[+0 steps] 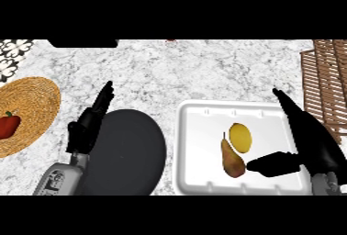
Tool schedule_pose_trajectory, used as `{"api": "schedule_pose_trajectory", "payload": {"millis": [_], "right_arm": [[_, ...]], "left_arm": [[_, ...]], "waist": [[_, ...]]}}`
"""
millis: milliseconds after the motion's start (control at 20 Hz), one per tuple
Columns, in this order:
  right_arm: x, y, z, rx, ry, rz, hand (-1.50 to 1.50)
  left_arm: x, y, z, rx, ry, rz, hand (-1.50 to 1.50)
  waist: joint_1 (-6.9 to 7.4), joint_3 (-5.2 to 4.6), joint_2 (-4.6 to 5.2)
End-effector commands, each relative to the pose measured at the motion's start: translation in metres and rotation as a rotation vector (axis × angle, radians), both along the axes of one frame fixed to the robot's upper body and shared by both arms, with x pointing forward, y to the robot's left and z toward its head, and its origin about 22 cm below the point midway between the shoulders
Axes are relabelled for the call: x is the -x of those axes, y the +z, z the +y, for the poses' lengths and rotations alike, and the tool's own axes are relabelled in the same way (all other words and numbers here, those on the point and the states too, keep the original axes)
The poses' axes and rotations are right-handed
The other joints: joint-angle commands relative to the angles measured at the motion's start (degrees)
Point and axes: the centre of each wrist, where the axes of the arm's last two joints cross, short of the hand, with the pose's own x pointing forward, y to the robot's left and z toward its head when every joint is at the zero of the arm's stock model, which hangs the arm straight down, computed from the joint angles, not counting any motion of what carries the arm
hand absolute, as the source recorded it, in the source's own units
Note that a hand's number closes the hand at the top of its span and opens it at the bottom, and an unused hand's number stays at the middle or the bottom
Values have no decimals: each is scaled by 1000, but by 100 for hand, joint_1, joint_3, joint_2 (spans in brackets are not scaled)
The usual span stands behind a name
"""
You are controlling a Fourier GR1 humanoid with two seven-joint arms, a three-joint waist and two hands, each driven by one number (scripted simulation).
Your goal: Pick the lemon from the tray and place it in the tiered shelf
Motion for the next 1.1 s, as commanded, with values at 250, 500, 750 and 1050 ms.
{"api": "schedule_pose_trajectory", "payload": {"millis": [250, 500, 750, 1050], "right_arm": [[12, 6, 45, 42, -69, 22, -150], [-19, -5, 32, 35, -72, 42, -150], [-11, -12, 45, 33, -94, 44, -150], [-17, -25, 45, 46, -91, 78, -150]], "left_arm": [[-6, 10, 13, 8, 16, -2, 0], [12, 15, 0, 6, -15, 8, 0], [3, 4, 0, 11, 3, -5, 0], [16, 2, 11, -12, 1, 3, 0]], "waist": [[-13, 1, -6], [18, 4, -1], [-6, 3, -2], [7, 4, -4]]}}
